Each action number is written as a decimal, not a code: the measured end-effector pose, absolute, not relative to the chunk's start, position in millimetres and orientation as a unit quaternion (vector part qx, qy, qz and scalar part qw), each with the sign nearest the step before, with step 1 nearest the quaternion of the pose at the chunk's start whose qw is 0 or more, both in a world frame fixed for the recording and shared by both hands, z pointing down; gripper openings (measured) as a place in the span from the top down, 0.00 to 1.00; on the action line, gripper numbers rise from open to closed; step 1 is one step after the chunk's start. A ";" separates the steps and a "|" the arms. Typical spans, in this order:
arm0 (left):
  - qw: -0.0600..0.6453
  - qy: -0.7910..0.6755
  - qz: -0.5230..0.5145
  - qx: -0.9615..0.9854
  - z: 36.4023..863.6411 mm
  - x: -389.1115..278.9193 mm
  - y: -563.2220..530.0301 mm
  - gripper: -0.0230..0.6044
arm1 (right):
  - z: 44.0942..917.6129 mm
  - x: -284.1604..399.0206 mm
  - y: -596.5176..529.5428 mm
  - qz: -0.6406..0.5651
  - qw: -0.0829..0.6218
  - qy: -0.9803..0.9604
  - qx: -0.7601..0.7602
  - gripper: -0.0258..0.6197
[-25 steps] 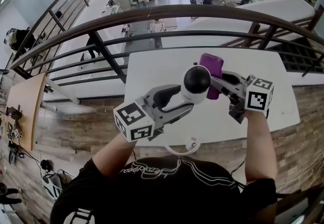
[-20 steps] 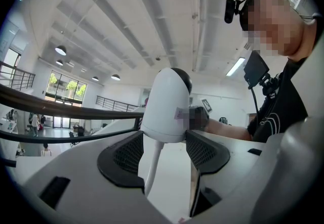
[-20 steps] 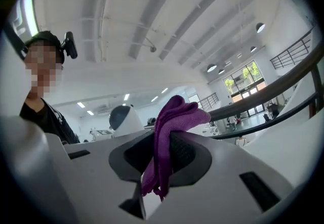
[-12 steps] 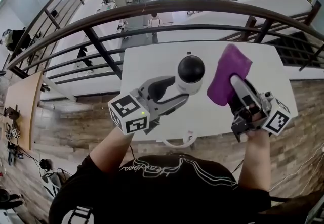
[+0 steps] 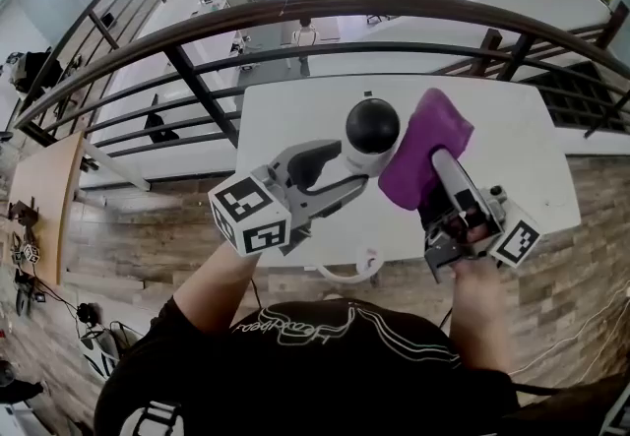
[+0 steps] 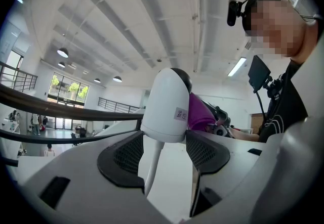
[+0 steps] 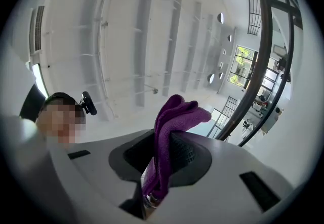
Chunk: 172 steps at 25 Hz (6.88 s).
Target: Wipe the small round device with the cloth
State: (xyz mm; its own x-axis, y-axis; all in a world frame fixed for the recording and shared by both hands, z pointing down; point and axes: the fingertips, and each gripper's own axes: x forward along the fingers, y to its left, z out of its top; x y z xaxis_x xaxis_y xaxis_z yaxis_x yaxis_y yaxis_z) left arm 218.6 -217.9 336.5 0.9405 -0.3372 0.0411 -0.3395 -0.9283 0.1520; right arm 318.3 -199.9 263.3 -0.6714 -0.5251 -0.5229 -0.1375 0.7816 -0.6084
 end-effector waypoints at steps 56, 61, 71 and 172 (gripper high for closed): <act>0.069 -0.235 -0.005 0.969 345.8 180.1 -160.7 0.95 | 325.6 305.2 -155.5 -0.333 0.365 0.844 -0.209 0.86; 0.052 -0.202 0.002 0.978 348.8 164.0 -163.2 0.95 | 321.5 293.6 -150.7 -0.314 0.389 0.831 -0.244 0.86; 0.047 -0.050 0.024 0.997 344.6 127.3 -223.1 0.95 | 294.5 258.5 -158.7 -0.223 0.475 0.766 -0.371 0.86; 0.067 0.427 -0.008 0.902 266.7 93.7 -284.3 0.95 | 205.2 92.4 -205.3 0.129 -0.163 0.481 -0.852 0.86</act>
